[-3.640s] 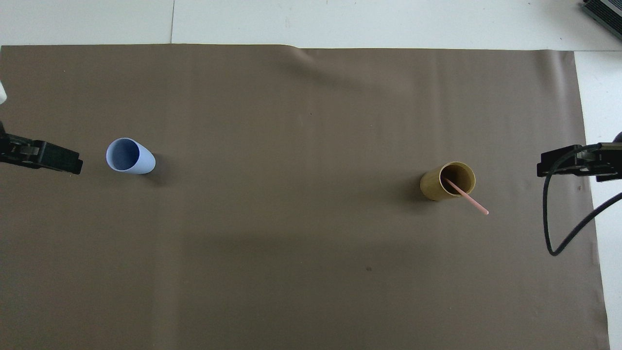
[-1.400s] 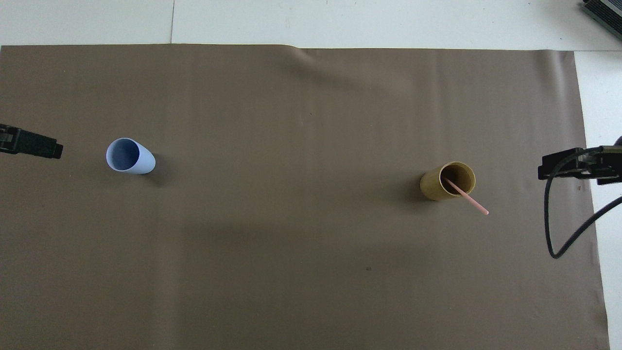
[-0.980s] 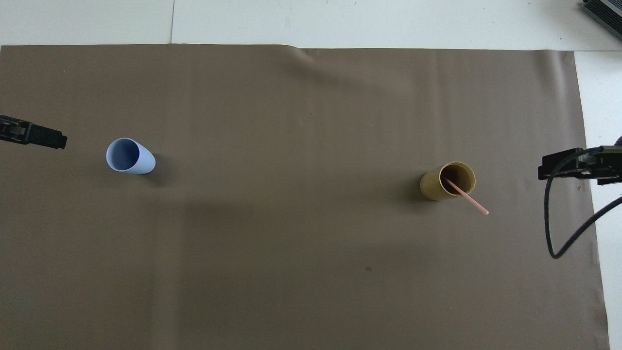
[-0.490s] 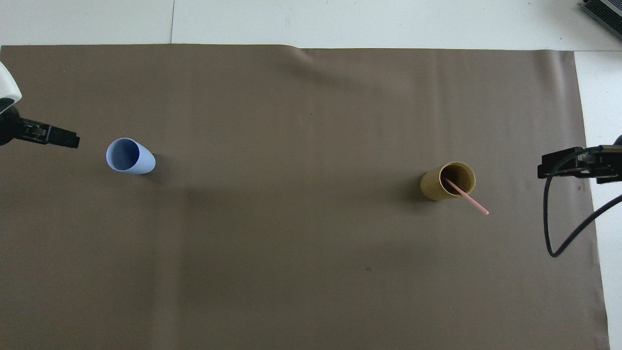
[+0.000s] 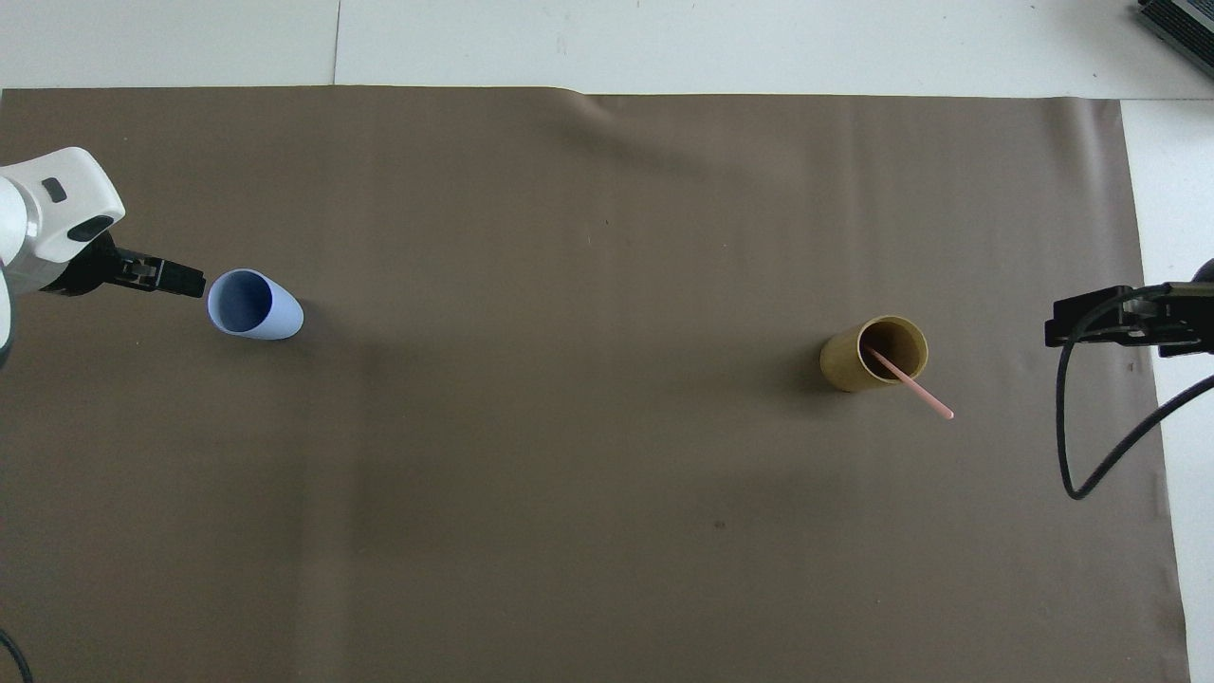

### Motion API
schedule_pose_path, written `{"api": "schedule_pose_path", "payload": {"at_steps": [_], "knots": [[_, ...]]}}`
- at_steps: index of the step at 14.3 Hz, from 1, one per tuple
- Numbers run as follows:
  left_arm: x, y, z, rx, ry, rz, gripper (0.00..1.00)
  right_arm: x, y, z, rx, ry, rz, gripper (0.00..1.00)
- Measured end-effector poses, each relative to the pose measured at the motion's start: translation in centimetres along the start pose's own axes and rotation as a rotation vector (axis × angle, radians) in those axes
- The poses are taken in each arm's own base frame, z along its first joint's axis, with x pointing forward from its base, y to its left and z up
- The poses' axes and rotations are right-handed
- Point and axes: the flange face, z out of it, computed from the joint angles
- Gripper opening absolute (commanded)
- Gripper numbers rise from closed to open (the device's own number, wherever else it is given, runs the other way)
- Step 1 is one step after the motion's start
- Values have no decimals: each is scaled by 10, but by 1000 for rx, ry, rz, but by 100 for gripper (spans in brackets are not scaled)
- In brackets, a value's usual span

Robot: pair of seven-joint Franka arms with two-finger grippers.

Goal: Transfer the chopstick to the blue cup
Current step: 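Reach the left gripper to the light blue cup and grasp it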

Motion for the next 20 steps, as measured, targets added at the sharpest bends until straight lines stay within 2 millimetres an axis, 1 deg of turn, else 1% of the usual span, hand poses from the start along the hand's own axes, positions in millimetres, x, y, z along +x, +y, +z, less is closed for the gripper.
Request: {"api": "schedule_pose_path", "payload": {"at_steps": [5,7,9,10,12,13,14,15,16,19,20], "knots": [[5,-1,36,-35,-10,-20,100,0,0,1,0,-1,0,100],[4,0,52,-54,-19,-32,100,0,1,1,0,-2,1,100],[2,0,61,-56,-20,-35,99,0,1,1,0,-2,2,100],[0,0,64,-57,-24,-35,81,0,1,1,0,-2,2,100],[-1,1,68,-58,-27,-36,55,0,1,1,0,-2,2,100],[-2,1,69,-58,-26,-37,40,0,1,1,0,-2,2,100],[-2,1,70,-59,-28,-37,20,0,1,1,0,-2,2,100],[-3,1,72,-61,-31,-39,4,0,1,1,0,-2,2,100],[-4,2,73,-65,-33,-41,0,0,1,1,0,-2,2,100],[-7,4,75,-96,-48,-58,0,0,1,1,0,-2,2,100],[-8,4,73,-107,-53,-63,0,0,1,1,0,-2,2,100]]}}
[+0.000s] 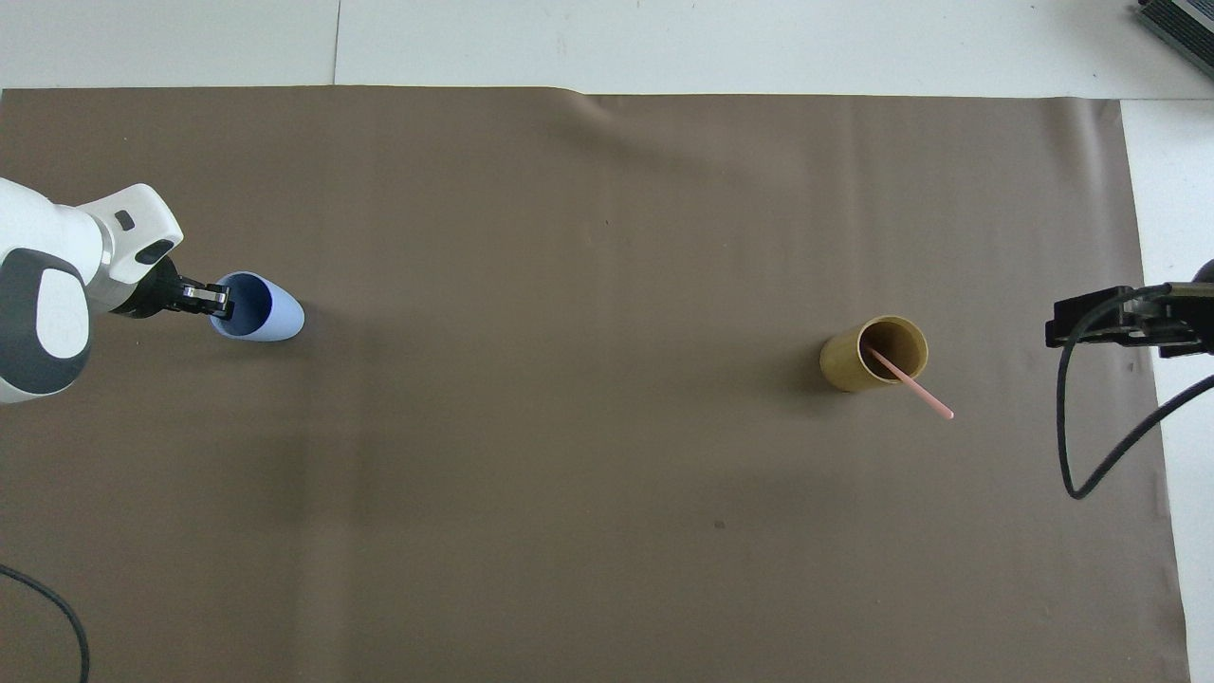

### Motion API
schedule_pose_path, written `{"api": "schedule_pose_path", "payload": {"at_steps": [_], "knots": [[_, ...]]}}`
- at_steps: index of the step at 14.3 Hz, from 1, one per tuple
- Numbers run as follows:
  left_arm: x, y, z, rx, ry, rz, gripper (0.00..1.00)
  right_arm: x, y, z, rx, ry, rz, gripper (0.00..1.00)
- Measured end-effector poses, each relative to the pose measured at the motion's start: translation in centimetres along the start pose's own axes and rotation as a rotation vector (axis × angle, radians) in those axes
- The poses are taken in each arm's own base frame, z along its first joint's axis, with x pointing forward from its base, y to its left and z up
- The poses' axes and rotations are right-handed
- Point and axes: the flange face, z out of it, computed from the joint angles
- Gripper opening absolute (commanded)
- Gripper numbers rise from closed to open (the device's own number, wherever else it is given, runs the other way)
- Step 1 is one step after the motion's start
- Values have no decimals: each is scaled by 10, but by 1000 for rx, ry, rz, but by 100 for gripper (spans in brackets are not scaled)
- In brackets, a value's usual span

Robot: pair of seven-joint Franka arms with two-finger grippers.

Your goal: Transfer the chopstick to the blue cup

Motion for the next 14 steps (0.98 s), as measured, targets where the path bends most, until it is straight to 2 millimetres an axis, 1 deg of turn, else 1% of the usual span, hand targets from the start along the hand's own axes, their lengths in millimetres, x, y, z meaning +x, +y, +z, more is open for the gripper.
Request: {"api": "schedule_pose_path", "payload": {"at_steps": [1,3,4,5,6,7,9,12,14], "knots": [[-1,1,-5,-4,2,-2,0,0,0,0,0,0,0,100],[-4,7,-22,-10,7,5,0,0,0,0,0,0,0,100],[-6,15,-33,-15,3,12,0,0,0,0,0,0,0,100],[-10,27,-45,-20,-3,20,0,0,0,0,0,0,0,100],[-13,43,-55,-24,-12,25,0,0,0,0,0,0,0,100],[-14,65,-61,-26,-20,29,0,0,0,0,0,0,0,100],[-13,117,-62,-25,-29,26,0,0,0,0,0,1,0,100],[-19,206,-45,-20,-65,23,0,0,0,-3,1,11,-1,100],[-29,257,-31,-13,-83,16,0,3,0,-4,4,36,-19,100]]}}
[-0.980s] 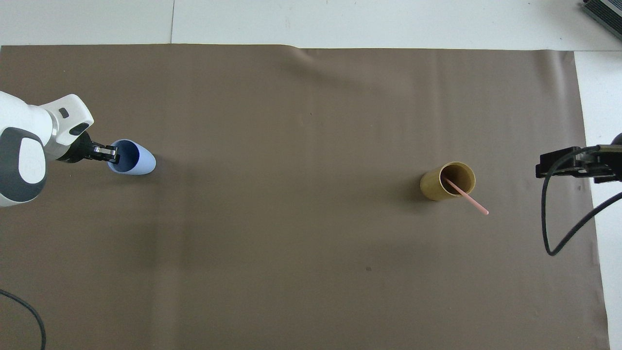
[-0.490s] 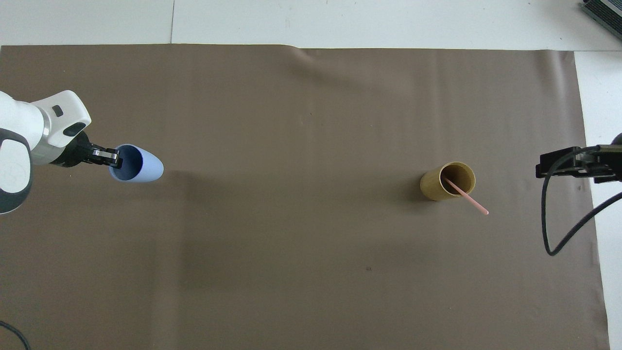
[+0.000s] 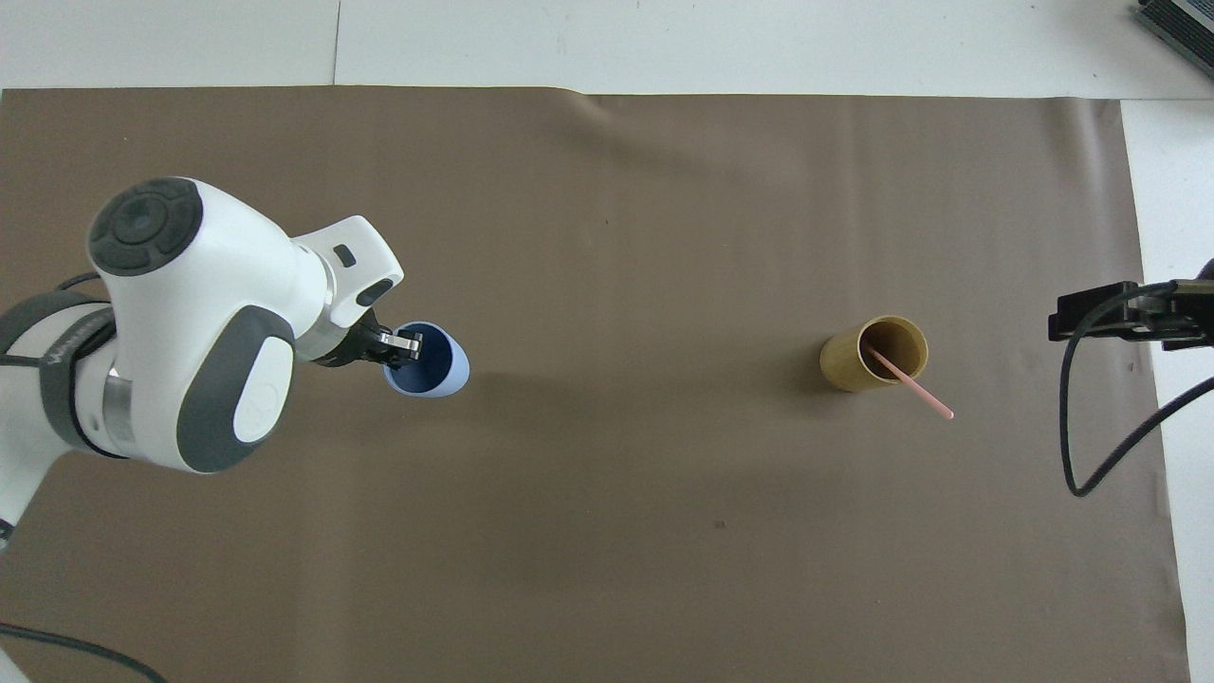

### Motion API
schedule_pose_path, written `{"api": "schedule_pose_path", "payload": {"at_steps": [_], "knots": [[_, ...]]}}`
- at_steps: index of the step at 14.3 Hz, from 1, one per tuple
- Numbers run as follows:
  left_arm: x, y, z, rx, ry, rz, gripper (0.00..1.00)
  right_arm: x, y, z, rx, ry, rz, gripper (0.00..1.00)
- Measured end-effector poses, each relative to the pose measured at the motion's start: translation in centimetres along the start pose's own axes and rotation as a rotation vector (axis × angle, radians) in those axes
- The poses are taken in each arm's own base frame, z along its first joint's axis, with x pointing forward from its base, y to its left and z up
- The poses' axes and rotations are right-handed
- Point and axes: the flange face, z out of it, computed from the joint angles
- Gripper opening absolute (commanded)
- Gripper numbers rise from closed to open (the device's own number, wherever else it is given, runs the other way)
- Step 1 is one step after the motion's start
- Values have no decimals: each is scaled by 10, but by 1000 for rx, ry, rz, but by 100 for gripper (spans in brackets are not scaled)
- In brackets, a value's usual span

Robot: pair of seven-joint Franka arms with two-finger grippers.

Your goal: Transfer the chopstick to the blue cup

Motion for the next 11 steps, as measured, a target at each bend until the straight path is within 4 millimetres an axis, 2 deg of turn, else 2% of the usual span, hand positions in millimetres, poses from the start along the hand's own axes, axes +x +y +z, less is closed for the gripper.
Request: {"api": "schedule_pose_path", "payload": {"at_steps": [3,5,7,9,11], "knots": [[-17,75,24,4,21,-37,0,2,0,17,-1,-12,-17,100],[-33,120,40,3,32,-55,0,5,-2,38,-1,-14,-20,100],[-46,156,54,5,32,-61,0,9,-7,62,10,-11,-24,100],[-55,181,70,6,38,-69,0,14,-15,85,42,-13,-24,100],[-55,189,82,6,40,-74,0,17,-21,103,46,-38,-33,100]]}}
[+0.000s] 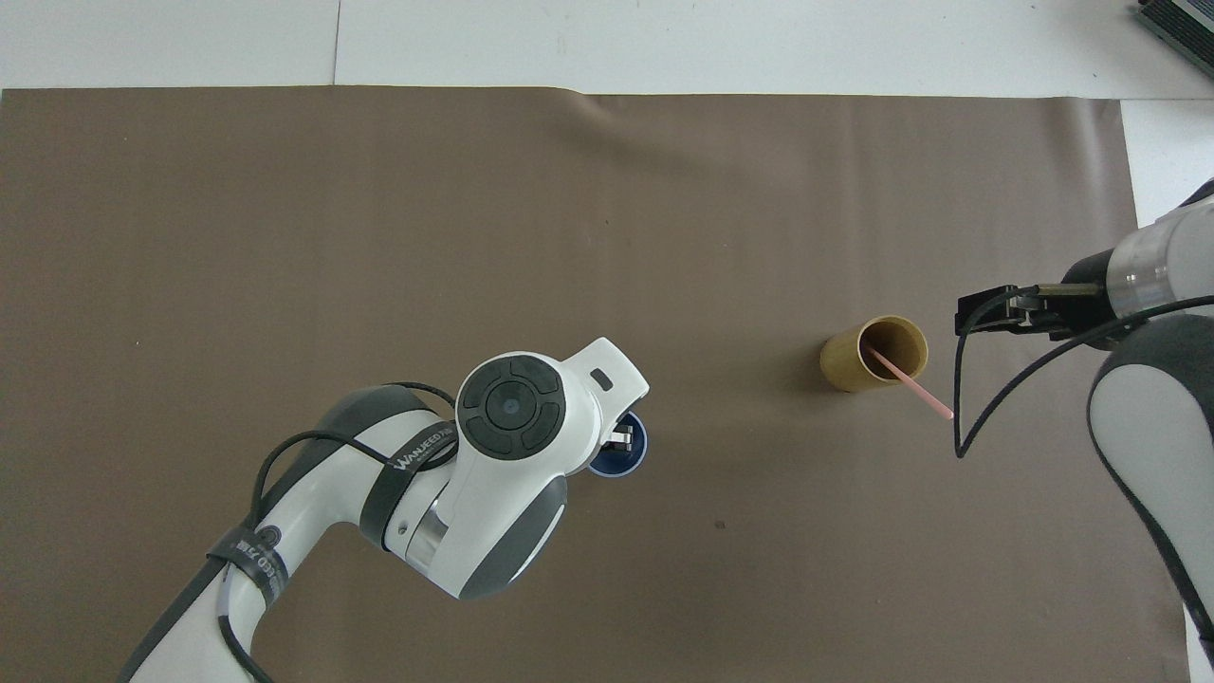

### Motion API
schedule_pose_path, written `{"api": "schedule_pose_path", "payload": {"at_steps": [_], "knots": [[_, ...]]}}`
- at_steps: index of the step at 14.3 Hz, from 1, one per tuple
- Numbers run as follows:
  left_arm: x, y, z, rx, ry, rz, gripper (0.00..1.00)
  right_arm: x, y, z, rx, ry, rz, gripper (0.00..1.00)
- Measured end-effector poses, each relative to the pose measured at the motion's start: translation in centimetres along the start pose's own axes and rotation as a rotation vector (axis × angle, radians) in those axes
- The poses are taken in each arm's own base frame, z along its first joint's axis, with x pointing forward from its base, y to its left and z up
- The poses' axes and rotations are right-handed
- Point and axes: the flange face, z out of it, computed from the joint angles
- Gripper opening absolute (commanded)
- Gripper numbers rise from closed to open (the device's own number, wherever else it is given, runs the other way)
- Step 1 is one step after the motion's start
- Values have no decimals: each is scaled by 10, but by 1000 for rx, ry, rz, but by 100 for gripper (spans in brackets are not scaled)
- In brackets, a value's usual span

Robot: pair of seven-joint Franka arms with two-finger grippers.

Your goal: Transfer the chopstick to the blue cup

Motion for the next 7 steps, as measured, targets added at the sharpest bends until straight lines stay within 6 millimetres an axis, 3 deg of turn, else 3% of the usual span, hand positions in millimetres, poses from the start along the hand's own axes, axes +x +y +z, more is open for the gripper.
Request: {"api": "schedule_pose_path", "payload": {"at_steps": [1,2,4,7], "knots": [[2,0,5,0,2,-2,0,0,-3,9,1,-18,-20,100],[4,-1,8,-1,4,-6,15,-1,-6,20,4,-40,-47,100],[8,-6,11,1,6,-16,97,-5,-14,42,4,-85,-78,100],[15,-8,3,-9,25,-24,100,-12,-18,62,1,-133,-91,100]]}}
